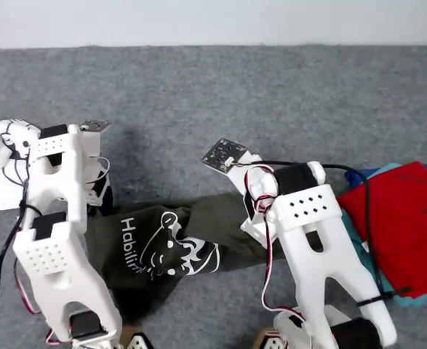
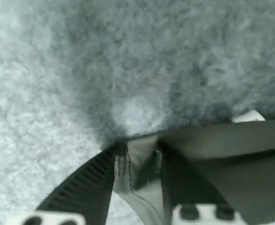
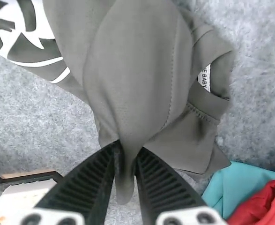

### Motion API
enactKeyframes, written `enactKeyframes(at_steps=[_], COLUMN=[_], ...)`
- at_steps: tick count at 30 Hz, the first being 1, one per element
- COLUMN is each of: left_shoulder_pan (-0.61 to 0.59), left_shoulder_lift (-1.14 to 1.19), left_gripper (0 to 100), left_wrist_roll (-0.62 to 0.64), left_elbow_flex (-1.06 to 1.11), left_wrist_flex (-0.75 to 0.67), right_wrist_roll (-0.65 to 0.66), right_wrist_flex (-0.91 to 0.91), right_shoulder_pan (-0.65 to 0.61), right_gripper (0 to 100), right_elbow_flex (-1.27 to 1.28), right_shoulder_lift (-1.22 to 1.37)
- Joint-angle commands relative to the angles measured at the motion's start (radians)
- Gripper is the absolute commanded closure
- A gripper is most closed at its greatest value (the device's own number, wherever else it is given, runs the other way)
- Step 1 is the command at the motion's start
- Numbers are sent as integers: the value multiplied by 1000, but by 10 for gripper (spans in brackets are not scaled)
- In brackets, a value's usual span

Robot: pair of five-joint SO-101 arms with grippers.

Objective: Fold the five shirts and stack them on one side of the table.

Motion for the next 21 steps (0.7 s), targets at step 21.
enactKeyframes(at_steps=[21], left_shoulder_pan=[167], left_shoulder_lift=[-494], left_gripper=[989], left_wrist_roll=[109], left_elbow_flex=[-213], left_wrist_flex=[212], right_wrist_roll=[-71], right_wrist_flex=[-151], right_shoulder_pan=[2], right_gripper=[988], right_elbow_flex=[-381], right_shoulder_lift=[-120])
